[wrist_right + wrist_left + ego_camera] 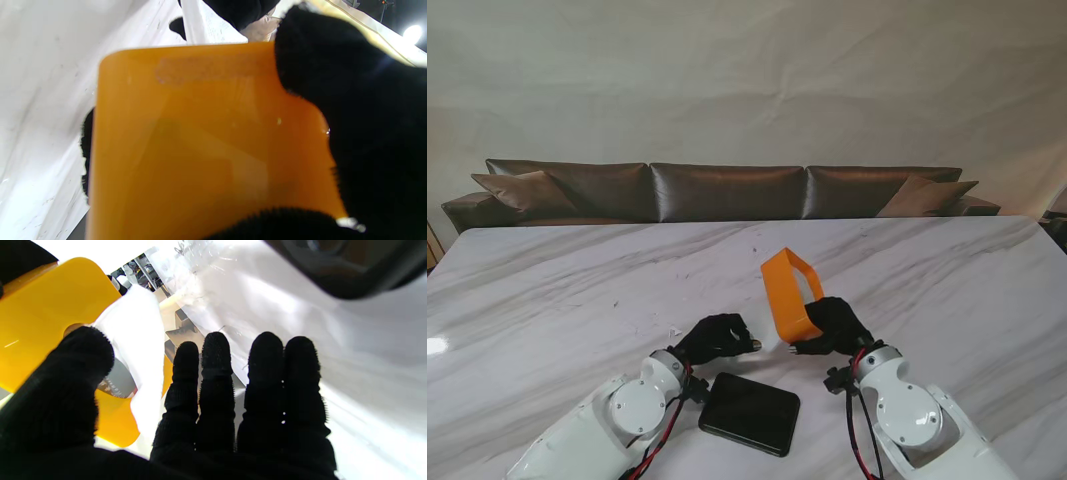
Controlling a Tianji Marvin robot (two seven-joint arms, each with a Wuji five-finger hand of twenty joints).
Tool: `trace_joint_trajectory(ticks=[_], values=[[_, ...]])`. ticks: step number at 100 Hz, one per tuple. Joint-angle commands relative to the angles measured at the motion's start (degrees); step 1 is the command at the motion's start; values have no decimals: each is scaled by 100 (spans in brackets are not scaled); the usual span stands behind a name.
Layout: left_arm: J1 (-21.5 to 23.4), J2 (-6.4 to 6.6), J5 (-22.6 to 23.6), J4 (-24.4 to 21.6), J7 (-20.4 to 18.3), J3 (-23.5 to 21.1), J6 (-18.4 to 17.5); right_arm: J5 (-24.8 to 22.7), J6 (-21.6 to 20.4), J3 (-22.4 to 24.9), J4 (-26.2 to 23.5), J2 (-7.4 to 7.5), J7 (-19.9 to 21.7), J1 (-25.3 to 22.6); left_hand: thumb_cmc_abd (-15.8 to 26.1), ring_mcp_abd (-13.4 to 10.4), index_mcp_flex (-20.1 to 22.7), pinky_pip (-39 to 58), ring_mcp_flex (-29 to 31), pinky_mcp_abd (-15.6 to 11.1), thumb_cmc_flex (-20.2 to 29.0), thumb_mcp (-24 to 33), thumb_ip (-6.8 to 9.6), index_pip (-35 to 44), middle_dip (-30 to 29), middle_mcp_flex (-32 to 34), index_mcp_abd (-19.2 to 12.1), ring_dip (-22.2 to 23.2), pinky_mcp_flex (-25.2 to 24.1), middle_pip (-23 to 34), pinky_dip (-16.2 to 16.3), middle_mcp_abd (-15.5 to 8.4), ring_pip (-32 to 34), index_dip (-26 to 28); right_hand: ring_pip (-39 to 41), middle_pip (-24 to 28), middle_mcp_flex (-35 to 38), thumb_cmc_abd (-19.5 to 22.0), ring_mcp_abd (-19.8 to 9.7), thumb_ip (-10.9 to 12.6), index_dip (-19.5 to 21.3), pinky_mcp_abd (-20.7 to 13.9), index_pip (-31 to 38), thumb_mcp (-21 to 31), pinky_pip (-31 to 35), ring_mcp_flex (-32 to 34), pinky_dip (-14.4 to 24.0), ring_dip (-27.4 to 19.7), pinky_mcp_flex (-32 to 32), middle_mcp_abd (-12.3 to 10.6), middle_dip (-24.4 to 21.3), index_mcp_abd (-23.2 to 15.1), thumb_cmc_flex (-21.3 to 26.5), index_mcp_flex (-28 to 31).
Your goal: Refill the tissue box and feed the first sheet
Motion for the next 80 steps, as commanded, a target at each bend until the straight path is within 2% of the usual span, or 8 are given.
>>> trace_joint_trajectory(ticks=[1,11,20,22,42,65,80], values=[[26,28,27,-147,-46,-64,130,-152,-47,-51,60,9,92,25,151,31,-153,4157,-54,-458,-125,-224,-206,-121,-100,-294,120,-46,-98,-66,140,-19,-47,-149,643,73,442,619,69,617,-66,-2094,195,1447,665,356,301,127,-65,169,60,393,817,301],[120,103,342,-350,-23,-209,425,-479,-67,-86,120,49,119,87,365,41,-200,4124,-74,-459,-212,-327,-212,-121,-120,-345,162,-41,-136,-64,140,9,-49,-188,608,10,436,628,60,507,-61,-2114,174,1448,597,271,277,137,-143,171,64,383,827,276],[275,168,578,-573,11,-421,672,-996,-94,-134,237,101,100,211,452,38,-271,4080,-142,-454,-214,-441,-185,-148,-145,-421,194,-52,-188,-86,136,27,-95,-228,567,-88,431,699,0,360,-60,-2148,151,1447,552,201,256,149,-190,128,91,309,771,219],[318,180,615,-629,19,-475,721,-1101,-106,-148,272,116,108,247,525,40,-294,4052,-163,-439,-121,-683,-84,-172,-187,-456,205,-46,-198,-96,158,31,-130,-307,556,-113,431,729,-16,331,-57,-2164,151,1444,541,180,249,153,-200,112,99,285,742,208],[748,294,1038,-1210,72,-981,1158,-2078,-364,-439,821,239,118,738,690,37,-575,3926,-379,-413,-93,-1030,35,-349,-246,-764,274,-47,-369,-208,205,26,-280,-442,195,-701,404,1040,-272,113,175,-2213,-24,1096,309,-91,98,141,-399,-243,237,-211,469,117],[1028,333,1254,-1494,155,-1247,1311,-2916,-732,-955,1545,362,69,1342,788,48,-616,3865,-426,-369,-91,-1152,106,-394,-272,-823,272,-48,-436,-238,242,21,-336,-480,-302,-1140,121,1185,-561,-44,405,-2250,-395,511,70,-333,-62,166,-546,-579,230,-831,266,-38],[1083,332,1264,-1508,183,-1269,1329,-3013,-829,-1274,2035,375,0,1679,820,52,-592,3854,-410,-351,-64,-1195,174,-379,-279,-799,283,-44,-440,-228,269,34,-336,-483,-459,-1212,23,1200,-612,-155,491,-2263,-490,418,-9,-413,-122,184,-597,-655,208,-925,288,-87]])
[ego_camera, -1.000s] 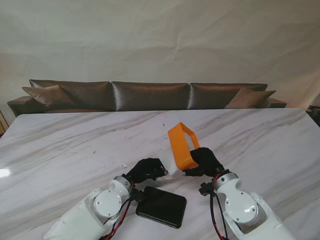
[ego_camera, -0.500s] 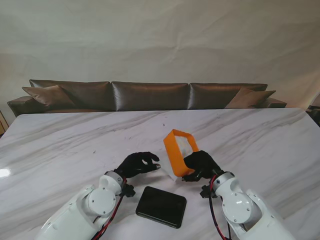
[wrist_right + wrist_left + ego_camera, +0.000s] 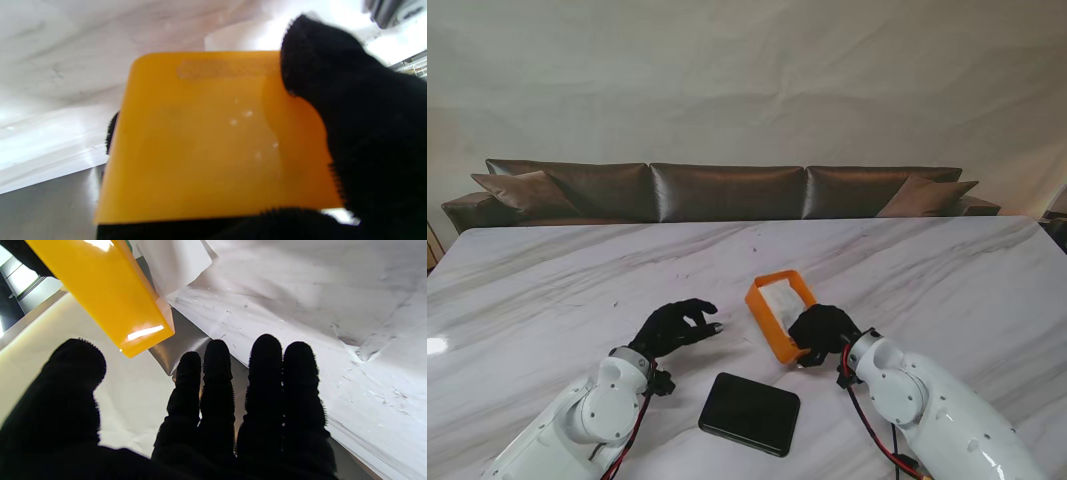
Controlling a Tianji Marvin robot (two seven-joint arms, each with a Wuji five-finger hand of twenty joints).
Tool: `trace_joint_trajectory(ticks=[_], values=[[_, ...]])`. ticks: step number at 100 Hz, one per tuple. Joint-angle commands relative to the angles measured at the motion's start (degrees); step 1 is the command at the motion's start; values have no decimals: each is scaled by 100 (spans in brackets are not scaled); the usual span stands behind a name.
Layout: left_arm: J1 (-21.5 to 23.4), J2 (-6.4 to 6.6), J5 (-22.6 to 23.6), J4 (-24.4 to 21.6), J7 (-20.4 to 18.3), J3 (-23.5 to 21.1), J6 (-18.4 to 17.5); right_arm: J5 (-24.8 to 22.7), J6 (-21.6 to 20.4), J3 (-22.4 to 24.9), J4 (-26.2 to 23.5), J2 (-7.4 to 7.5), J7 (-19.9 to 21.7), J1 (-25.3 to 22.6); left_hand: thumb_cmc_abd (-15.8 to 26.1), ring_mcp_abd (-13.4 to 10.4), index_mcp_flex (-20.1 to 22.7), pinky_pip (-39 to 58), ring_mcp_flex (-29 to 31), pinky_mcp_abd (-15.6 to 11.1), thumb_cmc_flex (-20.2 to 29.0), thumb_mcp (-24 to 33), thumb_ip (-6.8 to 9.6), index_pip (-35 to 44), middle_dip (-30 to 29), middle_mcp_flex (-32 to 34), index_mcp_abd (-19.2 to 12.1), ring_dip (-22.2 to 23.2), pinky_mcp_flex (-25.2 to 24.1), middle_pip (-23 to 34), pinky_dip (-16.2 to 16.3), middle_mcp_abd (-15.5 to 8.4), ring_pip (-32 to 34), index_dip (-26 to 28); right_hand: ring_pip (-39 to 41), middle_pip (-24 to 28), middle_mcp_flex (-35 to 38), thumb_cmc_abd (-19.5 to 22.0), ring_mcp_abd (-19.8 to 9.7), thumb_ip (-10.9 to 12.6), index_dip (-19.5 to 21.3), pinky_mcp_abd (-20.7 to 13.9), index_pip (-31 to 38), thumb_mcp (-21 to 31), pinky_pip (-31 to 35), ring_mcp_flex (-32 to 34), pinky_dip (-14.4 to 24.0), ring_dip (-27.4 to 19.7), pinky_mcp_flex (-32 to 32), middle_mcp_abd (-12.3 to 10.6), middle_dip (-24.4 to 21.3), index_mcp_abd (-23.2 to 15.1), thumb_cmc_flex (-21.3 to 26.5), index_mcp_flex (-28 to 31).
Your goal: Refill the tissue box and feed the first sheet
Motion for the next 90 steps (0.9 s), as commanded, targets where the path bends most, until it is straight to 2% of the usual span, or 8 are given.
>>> trace_joint_trajectory(ticks=[1,41,51,58,67,69,81,90], values=[[50,6,-8,-47,-76,-10,30,19,-9,-7,115,0,88,70,182,47,-116,3853,-78,-324,-61,-186,155,-58,-78,-173,81,-43,-97,-66,131,10,-36,-107,-115,-397,120,546,-145,122,98,-971,-1,636,66,-17,-44,57,-108,-265,-196,-226,297,-16],[38,-29,-46,-1,22,24,97,-579,-69,-541,561,105,15,587,258,52,-119,3843,-30,-333,-44,-229,251,-24,-88,-159,51,-28,-86,-45,175,14,10,-106,-1117,-1021,-904,-390,-494,-1109,293,-1049,-815,584,-313,-689,-318,-214,-417,-868,-399,-1254,676,-892],[52,-25,-46,-6,11,10,117,-676,-62,-601,594,113,-63,615,250,52,-117,3842,-25,-325,-45,-237,255,-19,-91,-160,56,-30,-84,-44,180,15,14,-106,-1795,-1634,-1394,-661,-613,-1358,-240,-1071,-1708,635,-428,-969,-410,-574,-515,-960,-740,-1571,770,-1505],[53,-25,-46,0,10,-2,129,-752,-54,-633,625,110,-182,624,258,58,-123,3840,-19,-324,-39,-236,261,-20,-93,-170,54,-29,-84,-46,184,14,21,-109,-2319,-2092,-1708,-624,-663,-1338,-1609,-1099,-2372,661,-504,-1185,-495,-961,-591,-956,-1027,-1686,797,-1699],[54,-31,-52,3,29,-7,142,-853,-64,-692,699,98,-416,653,253,46,-115,3840,-15,-323,-43,-243,264,-14,-94,-163,53,-28,-81,-40,188,16,30,-109,-2922,-2405,-2017,-505,-717,-1126,-2208,-1161,-2827,680,-602,-1377,-588,-1412,-669,-1003,-1380,-1690,721,-1969],[54,-33,-52,4,35,-7,144,-881,-67,-717,730,93,-494,667,256,48,-119,3840,-11,-322,-45,-245,264,-15,-93,-158,54,-27,-80,-38,189,24,32,-110,-3037,-2458,-2103,-451,-724,-975,-2563,-1162,-2934,680,-617,-1419,-638,-1565,-692,-1013,-1553,-1681,671,-2045],[55,-41,-65,15,60,10,143,-927,-73,-916,1030,29,-1000,786,267,46,-126,3837,-9,-323,-49,-250,268,-17,-96,-158,53,-29,-80,-38,191,12,36,-113,-3377,-2595,-2361,-296,-732,-348,-3028,-1180,-3202,762,-666,-1549,-750,-1853,-749,-1010,-2019,-1637,343,-2250],[57,-41,-78,20,51,16,149,-852,-62,-987,1166,-22,-1184,822,273,53,-118,3835,-1,-326,-44,-250,272,-13,-96,-150,57,-30,-81,-33,192,23,42,-114,-3615,-2958,-2715,-305,-668,-347,-3377,-1180,-3560,737,-719,-1816,-824,-2027,-848,-935,-2495,-1580,142,-2587]])
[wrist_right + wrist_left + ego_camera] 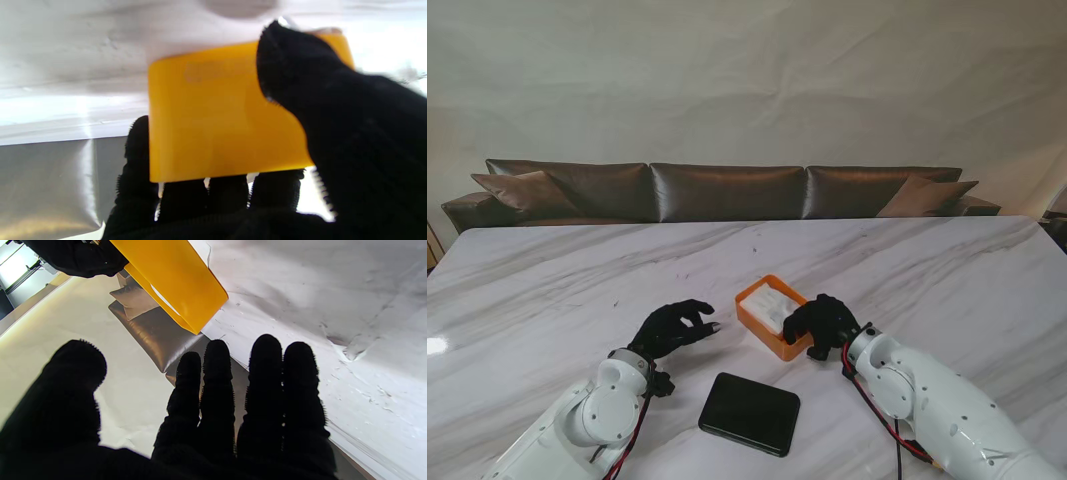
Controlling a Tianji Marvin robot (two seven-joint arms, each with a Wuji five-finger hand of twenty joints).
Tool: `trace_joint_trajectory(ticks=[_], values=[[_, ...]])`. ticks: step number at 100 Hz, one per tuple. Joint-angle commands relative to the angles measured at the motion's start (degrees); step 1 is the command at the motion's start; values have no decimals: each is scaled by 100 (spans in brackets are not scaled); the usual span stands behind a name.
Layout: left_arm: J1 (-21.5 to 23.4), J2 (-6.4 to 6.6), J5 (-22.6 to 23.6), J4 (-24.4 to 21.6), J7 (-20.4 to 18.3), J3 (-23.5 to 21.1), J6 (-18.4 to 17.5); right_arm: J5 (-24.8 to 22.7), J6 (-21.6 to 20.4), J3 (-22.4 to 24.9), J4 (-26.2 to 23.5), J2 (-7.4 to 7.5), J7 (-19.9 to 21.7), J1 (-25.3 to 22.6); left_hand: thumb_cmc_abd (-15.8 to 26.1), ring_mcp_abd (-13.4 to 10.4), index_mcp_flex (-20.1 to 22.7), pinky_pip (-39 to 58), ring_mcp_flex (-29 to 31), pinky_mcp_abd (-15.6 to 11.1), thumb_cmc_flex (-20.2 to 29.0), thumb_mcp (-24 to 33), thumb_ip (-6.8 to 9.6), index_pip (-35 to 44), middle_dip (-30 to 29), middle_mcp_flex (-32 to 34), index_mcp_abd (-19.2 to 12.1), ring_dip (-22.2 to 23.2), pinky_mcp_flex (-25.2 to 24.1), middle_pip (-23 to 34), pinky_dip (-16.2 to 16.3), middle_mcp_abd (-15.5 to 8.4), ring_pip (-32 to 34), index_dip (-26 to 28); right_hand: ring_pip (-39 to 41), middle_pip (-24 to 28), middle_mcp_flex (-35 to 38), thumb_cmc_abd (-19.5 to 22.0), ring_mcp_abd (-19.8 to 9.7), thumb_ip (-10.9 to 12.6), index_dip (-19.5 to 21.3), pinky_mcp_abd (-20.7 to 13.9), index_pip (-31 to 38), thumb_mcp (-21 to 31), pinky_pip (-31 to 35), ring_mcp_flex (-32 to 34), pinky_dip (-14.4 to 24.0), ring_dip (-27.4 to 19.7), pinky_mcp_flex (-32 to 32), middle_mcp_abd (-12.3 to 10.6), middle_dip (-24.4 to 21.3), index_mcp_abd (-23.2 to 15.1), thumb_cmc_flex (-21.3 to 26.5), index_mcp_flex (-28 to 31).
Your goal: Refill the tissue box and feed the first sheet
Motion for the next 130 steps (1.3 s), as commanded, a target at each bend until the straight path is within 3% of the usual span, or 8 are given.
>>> trace_joint_trajectory(ticks=[1,24,52,68,83,101,111,130], values=[[33,-33,-25,6,-76,1,16,52,-7,21,30,-53,148,-8,221,51,-122,3834,2,-323,-50,-200,201,-13,-57,-150,53,-30,-77,-32,126,24,43,-64,-240,-349,-372,-38,-77,83,-249,-201,-318,233,-83,-218,-87,-151,-111,-114,-356,-170,-276,-333],[32,-48,-4,4,-10,-27,71,40,-100,166,-19,-96,-164,-126,321,76,-114,3849,17,-308,-92,-210,219,-10,-55,-139,50,-25,-50,-22,134,37,70,-67,-835,-964,-1479,-1138,-37,-503,-995,-203,-941,606,-296,-1028,-272,-671,-357,42,-1360,-60,-2178,-1491],[-155,-82,69,134,102,-5,226,-228,-143,869,-778,5,74,-705,588,295,-123,3869,-93,-297,-206,-205,307,-38,-53,-170,-15,13,-25,-38,137,93,110,-79,-1254,-1255,-2282,-1164,26,-804,-1273,-143,-1243,762,-541,-1673,-353,-1051,-529,176,-1723,98,-3367,-2067],[-529,-168,37,444,297,140,268,62,536,1408,-1557,-90,161,-1443,824,298,-100,3775,-453,-189,-350,-84,408,-83,-57,-351,13,-29,-168,-95,127,190,-69,-92,-650,-1195,-1893,881,211,-419,-1295,-240,-1196,-5,-39,-1078,-81,-770,-26,339,-1821,700,-3597,-2081],[-1048,-231,-60,888,276,407,138,279,1535,1598,-2179,-209,30,-2011,1013,261,-75,2974,-1621,33,-436,-185,350,-227,-148,-1080,-56,-226,-1170,-336,468,234,-852,-119,666,-786,-860,2459,466,-5,-1141,-310,-1006,-919,1029,56,472,111,737,602,-1359,1467,-3410,-1619],[-1863,-451,-195,1885,533,994,-201,767,2577,1501,-2441,-439,-432,-2317,1111,176,84,2193,-2669,171,-538,-217,340,-554,-332,-1790,-62,-524,-2373,-606,590,291,-1464,-320,2309,-273,739,4846,923,903,-1085,-106,-722,-3072,2854,1750,784,635,2176,996,-834,2146,-2930,-184],[-2299,-600,-395,2482,537,1332,-402,1060,3030,1420,-2443,-582,-722,-2374,1168,122,131,1830,-2978,222,-579,-226,322,-666,-467,-2015,-62,-713,-2778,-728,534,292,-1732,-409,2783,-192,1308,4895,1046,1495,-1075,-93,-670,-3081,3548,2429,644,616,2861,1155,-747,2319,-3346,386],[-2926,-894,-731,3457,451,1860,-770,1538,3527,1355,-2436,-750,-874,-2412,1222,64,212,1613,-3181,239,-620,-238,314,-691,-546,-2194,-5,-814,-3002,-767,523,295,-1873,-456,2986,-155,1721,5076,1246,1568,-1051,75,-710,-3163,3985,2876,398,515,3325,1417,-672,2590,-3294,878]])
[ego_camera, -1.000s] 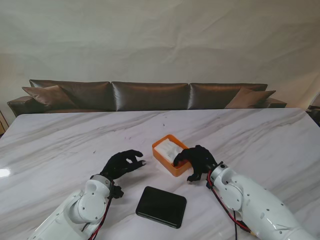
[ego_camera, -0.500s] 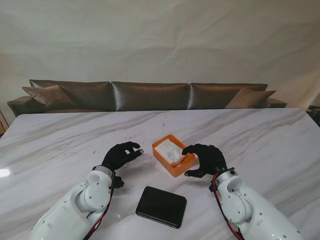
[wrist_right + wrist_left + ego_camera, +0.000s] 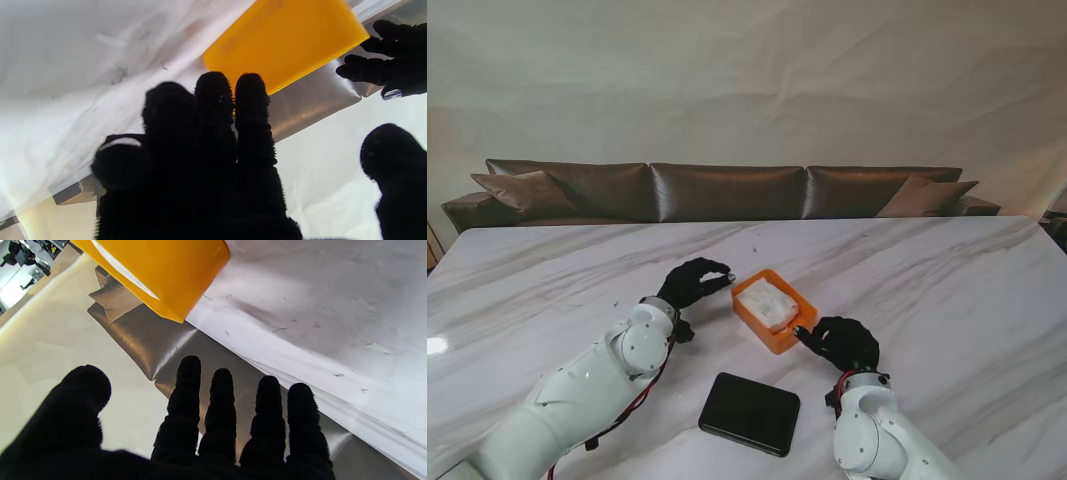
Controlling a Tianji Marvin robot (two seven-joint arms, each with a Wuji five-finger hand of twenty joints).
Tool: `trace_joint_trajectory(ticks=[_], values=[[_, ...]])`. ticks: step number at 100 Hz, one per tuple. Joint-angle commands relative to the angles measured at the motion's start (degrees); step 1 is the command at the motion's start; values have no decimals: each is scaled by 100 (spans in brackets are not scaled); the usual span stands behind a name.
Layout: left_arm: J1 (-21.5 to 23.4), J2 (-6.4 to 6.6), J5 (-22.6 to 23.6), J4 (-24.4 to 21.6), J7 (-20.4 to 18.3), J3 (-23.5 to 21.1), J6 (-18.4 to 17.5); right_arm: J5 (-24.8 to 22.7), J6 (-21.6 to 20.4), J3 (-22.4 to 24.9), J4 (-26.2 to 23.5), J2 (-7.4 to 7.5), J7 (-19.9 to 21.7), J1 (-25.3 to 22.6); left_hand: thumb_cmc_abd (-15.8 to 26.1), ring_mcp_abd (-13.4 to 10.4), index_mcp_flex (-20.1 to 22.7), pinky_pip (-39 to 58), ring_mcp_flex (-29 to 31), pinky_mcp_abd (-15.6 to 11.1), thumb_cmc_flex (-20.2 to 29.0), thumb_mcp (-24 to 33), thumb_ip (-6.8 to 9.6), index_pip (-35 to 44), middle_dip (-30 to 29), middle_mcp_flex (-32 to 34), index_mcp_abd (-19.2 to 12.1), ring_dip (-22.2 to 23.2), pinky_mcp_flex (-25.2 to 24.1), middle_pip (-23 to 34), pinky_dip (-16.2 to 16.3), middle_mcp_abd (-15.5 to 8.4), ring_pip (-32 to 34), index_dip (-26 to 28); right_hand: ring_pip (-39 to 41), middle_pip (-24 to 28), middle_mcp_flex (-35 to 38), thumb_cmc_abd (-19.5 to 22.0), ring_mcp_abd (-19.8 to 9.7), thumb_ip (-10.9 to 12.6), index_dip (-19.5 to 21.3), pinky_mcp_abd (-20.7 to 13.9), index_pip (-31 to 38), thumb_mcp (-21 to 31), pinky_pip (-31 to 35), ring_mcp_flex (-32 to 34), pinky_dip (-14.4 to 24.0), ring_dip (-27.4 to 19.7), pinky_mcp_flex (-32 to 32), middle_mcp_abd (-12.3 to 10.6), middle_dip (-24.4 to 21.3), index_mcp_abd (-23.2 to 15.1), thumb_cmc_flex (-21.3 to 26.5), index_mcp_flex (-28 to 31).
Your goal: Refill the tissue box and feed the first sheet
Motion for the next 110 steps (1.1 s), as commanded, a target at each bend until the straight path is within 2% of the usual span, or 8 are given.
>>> trace_joint_trajectory(ticks=[1,13,29,45,55,86,99,110], values=[[-112,-149,34,46,-134,14,-22,-95,66,-38,12,-61,113,-49,243,-139,149,1603,-243,55,-209,-171,39,-76,-71,-263,-9,-46,-164,-55,63,6,-60,-110,336,122,214,228,560,146,30,-289,10,-103,622,229,-78,-23,251,138,119,174,-167,133],[-331,-319,-110,472,-154,226,-206,7,98,-82,96,-74,166,7,248,-139,333,1634,-228,41,-199,-158,40,-6,-83,-240,73,-41,-115,-20,108,29,-34,-105,309,109,216,230,586,154,29,-250,-63,-141,612,205,-143,-46,207,155,142,184,-78,183],[-578,-508,-236,994,-277,476,-438,211,34,-153,248,-93,292,159,253,-169,589,1782,-87,-8,-193,-131,38,132,-116,30,21,15,55,22,203,-99,97,-71,271,109,206,272,598,160,51,-204,-103,-110,572,161,-196,-61,118,180,169,189,22,210],[-625,-574,-333,1171,-426,574,-560,362,-39,-270,480,-137,295,371,248,-156,998,1941,52,-54,-182,-96,36,358,-79,300,50,96,202,134,273,-38,260,2,257,115,198,273,595,135,78,-194,-119,-99,565,136,-223,-63,97,161,192,147,109,225],[-515,-454,-282,938,-527,562,-493,508,-90,-341,670,-183,284,573,255,-115,1255,2048,179,-70,-184,-72,25,560,-25,485,54,180,307,245,298,2,412,74,236,111,195,245,598,115,98,-187,-125,-87,535,100,-242,-65,47,149,201,108,177,227],[464,232,144,-747,-872,-33,298,817,-409,-694,1522,-313,278,1346,299,8,1547,2138,430,-56,-142,-80,0,790,23,795,62,270,486,328,290,54,601,146,193,141,132,242,547,56,190,-200,-102,5,458,-15,-267,-50,-83,52,250,-53,296,185],[855,400,268,-1226,-1000,-304,570,905,-540,-801,1734,-362,253,1551,306,41,1573,2159,474,-56,-111,-91,-8,804,29,836,73,304,521,319,286,76,657,141,192,159,129,225,544,36,225,-202,-84,23,439,-21,-267,-40,-111,39,266,-84,315,185],[1050,457,334,-1390,-1012,-432,682,921,-598,-871,1801,-379,256,1658,321,38,1536,2166,482,-65,-101,-108,-14,784,35,844,28,322,536,312,281,78,681,128,205,186,139,228,545,23,248,-193,-72,31,436,-21,-261,-27,-116,39,282,-88,308,183]])
